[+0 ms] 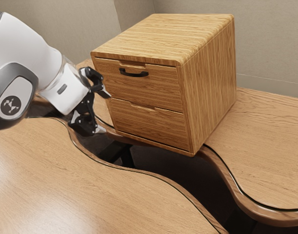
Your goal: Pull the drawer handle with one arm to open the drawer
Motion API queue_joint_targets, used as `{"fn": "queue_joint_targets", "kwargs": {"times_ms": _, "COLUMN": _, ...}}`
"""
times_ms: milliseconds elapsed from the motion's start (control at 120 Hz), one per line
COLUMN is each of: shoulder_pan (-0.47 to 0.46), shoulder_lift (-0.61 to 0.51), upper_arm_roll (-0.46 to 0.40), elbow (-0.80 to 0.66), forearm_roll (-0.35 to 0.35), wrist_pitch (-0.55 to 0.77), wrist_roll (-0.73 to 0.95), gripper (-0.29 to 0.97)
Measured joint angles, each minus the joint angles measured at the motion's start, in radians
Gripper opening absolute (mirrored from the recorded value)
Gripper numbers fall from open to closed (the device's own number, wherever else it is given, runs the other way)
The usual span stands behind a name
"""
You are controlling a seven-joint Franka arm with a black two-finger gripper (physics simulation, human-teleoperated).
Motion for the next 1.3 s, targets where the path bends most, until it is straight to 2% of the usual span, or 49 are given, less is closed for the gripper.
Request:
{"fn": "queue_joint_targets", "kwargs": {"times_ms": 125, "shoulder_pan": 0.026, "shoulder_lift": 0.075, "upper_arm_roll": -0.001, "elbow": 0.062, "forearm_roll": 0.039, "wrist_pitch": 0.109, "wrist_roll": 0.110, "gripper": 0.68}}
{"fn": "queue_joint_targets", "kwargs": {"times_ms": 283, "shoulder_pan": 0.029, "shoulder_lift": 0.187, "upper_arm_roll": -0.001, "elbow": 0.161, "forearm_roll": 0.056, "wrist_pitch": 0.179, "wrist_roll": 0.221, "gripper": 0.68}}
{"fn": "queue_joint_targets", "kwargs": {"times_ms": 467, "shoulder_pan": 0.029, "shoulder_lift": 0.164, "upper_arm_roll": 0.002, "elbow": 0.135, "forearm_roll": 0.051, "wrist_pitch": 0.200, "wrist_roll": 0.315, "gripper": 0.68}}
{"fn": "queue_joint_targets", "kwargs": {"times_ms": 733, "shoulder_pan": 0.059, "shoulder_lift": 0.260, "upper_arm_roll": 0.008, "elbow": 0.143, "forearm_roll": 0.040, "wrist_pitch": 0.225, "wrist_roll": 0.403, "gripper": 0.68}}
{"fn": "queue_joint_targets", "kwargs": {"times_ms": 917, "shoulder_pan": 0.064, "shoulder_lift": 0.325, "upper_arm_roll": 0.010, "elbow": 0.208, "forearm_roll": 0.016, "wrist_pitch": 0.248, "wrist_roll": 0.445, "gripper": 0.68}}
{"fn": "queue_joint_targets", "kwargs": {"times_ms": 1300, "shoulder_pan": 0.092, "shoulder_lift": 0.336, "upper_arm_roll": 0.028, "elbow": 0.216, "forearm_roll": -0.005, "wrist_pitch": 0.265, "wrist_roll": 0.497, "gripper": 0.68}}
